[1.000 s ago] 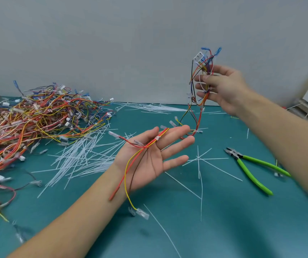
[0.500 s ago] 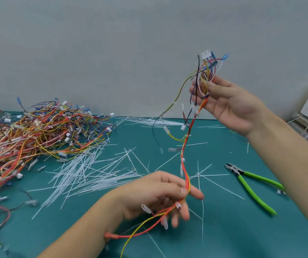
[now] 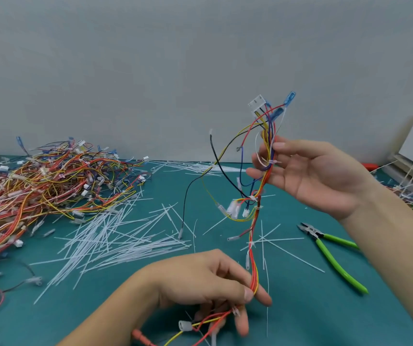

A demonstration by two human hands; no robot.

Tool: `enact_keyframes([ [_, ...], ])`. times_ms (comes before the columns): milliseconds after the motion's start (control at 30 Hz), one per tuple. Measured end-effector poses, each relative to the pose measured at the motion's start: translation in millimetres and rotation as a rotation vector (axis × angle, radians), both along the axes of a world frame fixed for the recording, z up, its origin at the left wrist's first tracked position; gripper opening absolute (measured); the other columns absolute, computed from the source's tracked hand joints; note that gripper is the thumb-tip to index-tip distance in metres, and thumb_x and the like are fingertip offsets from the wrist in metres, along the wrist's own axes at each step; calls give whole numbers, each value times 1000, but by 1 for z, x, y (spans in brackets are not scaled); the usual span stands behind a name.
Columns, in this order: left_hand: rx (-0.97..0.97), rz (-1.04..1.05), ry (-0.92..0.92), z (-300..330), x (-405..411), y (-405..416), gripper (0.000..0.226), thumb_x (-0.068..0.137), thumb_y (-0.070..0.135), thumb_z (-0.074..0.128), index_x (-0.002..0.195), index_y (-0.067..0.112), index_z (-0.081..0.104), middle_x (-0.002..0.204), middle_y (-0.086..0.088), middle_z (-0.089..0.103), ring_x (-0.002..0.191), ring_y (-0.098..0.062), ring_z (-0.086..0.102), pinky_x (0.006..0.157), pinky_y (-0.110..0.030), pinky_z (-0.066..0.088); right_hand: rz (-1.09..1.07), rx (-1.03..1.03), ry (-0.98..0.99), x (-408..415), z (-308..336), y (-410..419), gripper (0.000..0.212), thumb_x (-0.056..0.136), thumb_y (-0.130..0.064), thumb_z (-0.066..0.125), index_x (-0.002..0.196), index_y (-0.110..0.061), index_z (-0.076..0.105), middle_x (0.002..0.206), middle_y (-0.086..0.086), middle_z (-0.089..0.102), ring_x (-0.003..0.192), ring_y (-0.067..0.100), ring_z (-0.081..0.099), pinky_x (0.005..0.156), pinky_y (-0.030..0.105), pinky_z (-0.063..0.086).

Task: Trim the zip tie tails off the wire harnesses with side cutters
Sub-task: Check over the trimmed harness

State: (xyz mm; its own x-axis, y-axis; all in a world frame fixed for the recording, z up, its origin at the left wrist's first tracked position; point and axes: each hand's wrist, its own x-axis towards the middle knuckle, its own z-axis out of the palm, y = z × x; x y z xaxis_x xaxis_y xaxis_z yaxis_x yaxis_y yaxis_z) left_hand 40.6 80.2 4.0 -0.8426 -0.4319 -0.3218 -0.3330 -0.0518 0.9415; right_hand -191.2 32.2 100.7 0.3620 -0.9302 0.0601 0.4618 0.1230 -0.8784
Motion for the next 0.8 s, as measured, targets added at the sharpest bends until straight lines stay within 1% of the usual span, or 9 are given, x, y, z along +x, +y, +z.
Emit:
enact_keyframes([
  [133,-66,32,-15,-3,-4,2,29,103,27,56,127,19,69,91,-6,75,52,-12,56,49,-27,39,49,-88,-4,-4,-4,6,22,88,-6,54,104,-12,68,94,6,66,92,24,68,97,45,59],
  [233,-80,141,0,-7,-6,1,26,105,23,54,125,18,69,88,-7,73,53,-14,57,51,-28,42,112,-212,-39,-9,-6,12,25,89,-8,51,102,-14,71,93,3,64,89,21,66,99,42,57],
  [333,-101,323,0,-12,-8,-1,26,108,18,47,128,17,64,83,-4,69,54,-16,58,44,-26,47,103,-306,-111,-18,-4,14,15,79,-9,70,94,-12,71,91,3,65,88,20,68,96,40,58],
  [400,-79,468,34,-15,-9,-3,26,109,16,44,128,14,62,84,-6,66,50,-14,59,39,-21,45,60,-324,-136,-24,-1,13,33,69,-13,83,97,-10,66,91,4,65,89,21,69,95,40,59],
  [433,-69,533,60,-15,-9,-5,25,109,16,43,126,14,61,87,-8,66,49,-14,60,38,-20,44,22,-333,-135,-27,0,12,37,67,-13,83,98,-10,63,91,4,66,89,21,69,93,40,60],
  [500,-56,641,109,-15,-9,-9,21,107,18,49,123,15,62,93,-7,72,50,-15,61,40,-21,44,-60,-360,-114,-31,3,10,31,74,-8,73,102,-14,60,92,0,68,89,18,69,90,39,60],
  [600,-88,776,133,-17,-6,-15,17,101,21,61,118,17,62,96,1,79,52,-16,60,44,-24,43,-107,-370,-82,-38,7,8,24,86,-10,52,106,-21,61,92,-6,69,88,15,69,99,39,57],
  [700,-173,874,107,-19,-4,-18,26,99,28,64,122,25,51,96,6,79,55,-16,61,47,-26,43,-105,-370,-84,-42,10,7,26,85,-5,56,104,-21,64,93,-5,66,87,15,67,101,39,56],
  [800,-277,887,113,-23,-2,-20,42,98,32,64,130,39,38,94,6,78,58,-17,63,50,-25,47,-159,-367,-91,-41,11,6,28,77,-2,61,98,-18,69,85,-4,69,81,16,70,92,40,61],
])
